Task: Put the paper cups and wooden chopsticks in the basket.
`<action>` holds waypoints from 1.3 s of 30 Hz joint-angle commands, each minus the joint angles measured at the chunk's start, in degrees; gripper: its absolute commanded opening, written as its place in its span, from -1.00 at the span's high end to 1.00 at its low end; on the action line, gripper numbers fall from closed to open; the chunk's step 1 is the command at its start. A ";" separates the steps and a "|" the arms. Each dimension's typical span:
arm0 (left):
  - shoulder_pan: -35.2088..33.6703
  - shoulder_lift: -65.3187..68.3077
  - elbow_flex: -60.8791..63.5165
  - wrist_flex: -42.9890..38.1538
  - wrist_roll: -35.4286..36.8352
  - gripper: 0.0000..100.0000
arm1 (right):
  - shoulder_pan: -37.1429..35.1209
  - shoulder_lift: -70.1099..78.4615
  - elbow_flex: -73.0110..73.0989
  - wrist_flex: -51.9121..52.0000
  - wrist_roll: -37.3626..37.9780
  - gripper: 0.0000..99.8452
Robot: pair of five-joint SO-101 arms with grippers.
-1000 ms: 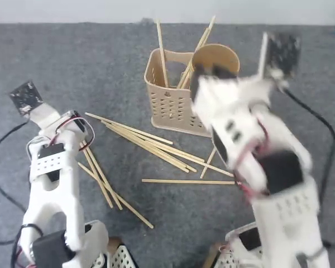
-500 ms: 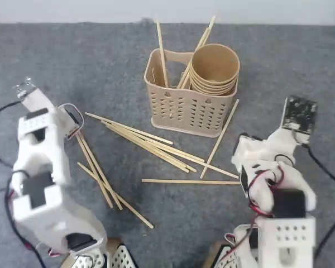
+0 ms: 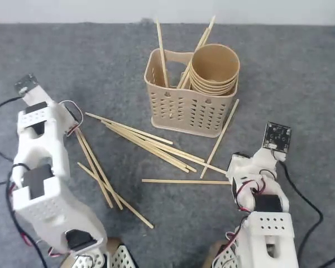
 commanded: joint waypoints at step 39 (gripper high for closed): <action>3.69 10.99 -18.07 13.45 -4.40 0.98 | -1.19 -1.45 -0.26 -1.63 1.05 0.91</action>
